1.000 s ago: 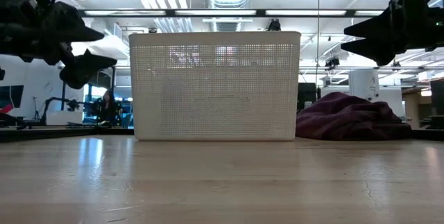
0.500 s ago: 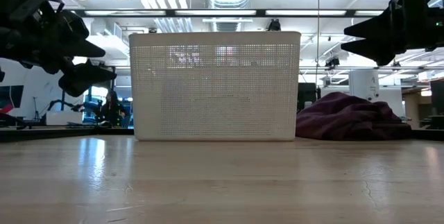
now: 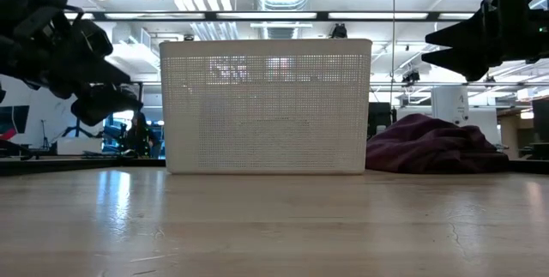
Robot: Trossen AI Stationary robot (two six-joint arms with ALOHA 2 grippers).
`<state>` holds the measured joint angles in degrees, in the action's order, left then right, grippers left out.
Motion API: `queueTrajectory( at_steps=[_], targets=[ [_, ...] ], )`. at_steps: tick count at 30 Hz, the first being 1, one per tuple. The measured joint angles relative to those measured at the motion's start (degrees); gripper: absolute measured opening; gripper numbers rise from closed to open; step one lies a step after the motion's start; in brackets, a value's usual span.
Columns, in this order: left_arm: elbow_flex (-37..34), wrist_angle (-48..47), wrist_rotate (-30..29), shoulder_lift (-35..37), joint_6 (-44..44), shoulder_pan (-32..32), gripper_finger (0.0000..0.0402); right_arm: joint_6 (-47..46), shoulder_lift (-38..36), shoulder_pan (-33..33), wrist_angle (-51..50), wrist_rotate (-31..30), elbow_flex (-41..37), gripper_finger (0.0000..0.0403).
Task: Pick & place medical supplies in basket/bin
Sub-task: Return to Home Position
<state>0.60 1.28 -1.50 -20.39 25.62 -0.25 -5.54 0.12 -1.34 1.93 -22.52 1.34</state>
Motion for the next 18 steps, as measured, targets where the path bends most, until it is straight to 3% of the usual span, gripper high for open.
queueTrajectory(
  at_steps=[18],
  targets=[
    [0.0,0.0,0.0,-0.3,0.0,0.0,0.0268,0.0,0.0,0.0,0.0,0.0,0.0,0.0327]
  ],
)
